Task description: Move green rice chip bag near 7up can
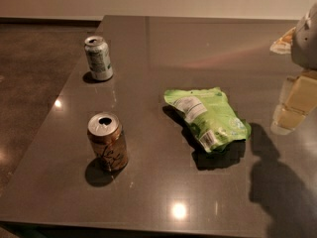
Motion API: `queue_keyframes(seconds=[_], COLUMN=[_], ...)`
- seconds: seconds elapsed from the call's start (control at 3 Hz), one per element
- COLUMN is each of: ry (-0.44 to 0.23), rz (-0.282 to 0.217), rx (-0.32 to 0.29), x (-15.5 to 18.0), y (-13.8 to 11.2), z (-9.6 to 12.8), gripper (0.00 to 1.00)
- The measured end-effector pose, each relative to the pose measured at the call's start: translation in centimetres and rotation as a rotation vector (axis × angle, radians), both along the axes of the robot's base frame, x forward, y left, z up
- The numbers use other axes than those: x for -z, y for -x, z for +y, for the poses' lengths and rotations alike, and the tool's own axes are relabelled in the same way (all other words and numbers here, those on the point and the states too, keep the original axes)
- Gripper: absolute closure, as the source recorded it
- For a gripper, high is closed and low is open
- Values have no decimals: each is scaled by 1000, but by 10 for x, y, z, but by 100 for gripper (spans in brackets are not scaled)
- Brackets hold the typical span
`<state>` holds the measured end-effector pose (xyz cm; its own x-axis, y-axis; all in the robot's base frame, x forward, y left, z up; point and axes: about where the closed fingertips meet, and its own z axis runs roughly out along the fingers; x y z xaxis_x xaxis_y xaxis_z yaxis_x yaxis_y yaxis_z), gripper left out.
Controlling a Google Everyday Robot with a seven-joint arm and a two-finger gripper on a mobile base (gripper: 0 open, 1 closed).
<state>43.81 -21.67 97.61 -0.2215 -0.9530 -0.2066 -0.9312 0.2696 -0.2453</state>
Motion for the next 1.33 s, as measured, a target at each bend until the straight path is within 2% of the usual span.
queue_keyframes(seconds=[0.33,0.67,1.0,1.33], ry=[0,0,-8,-21], rz=[0,18,70,99], rx=[0,18,62,95], x=[0,5,22,34], y=[0,2,6,7], z=[0,12,47,68], gripper=[0,0,0,0])
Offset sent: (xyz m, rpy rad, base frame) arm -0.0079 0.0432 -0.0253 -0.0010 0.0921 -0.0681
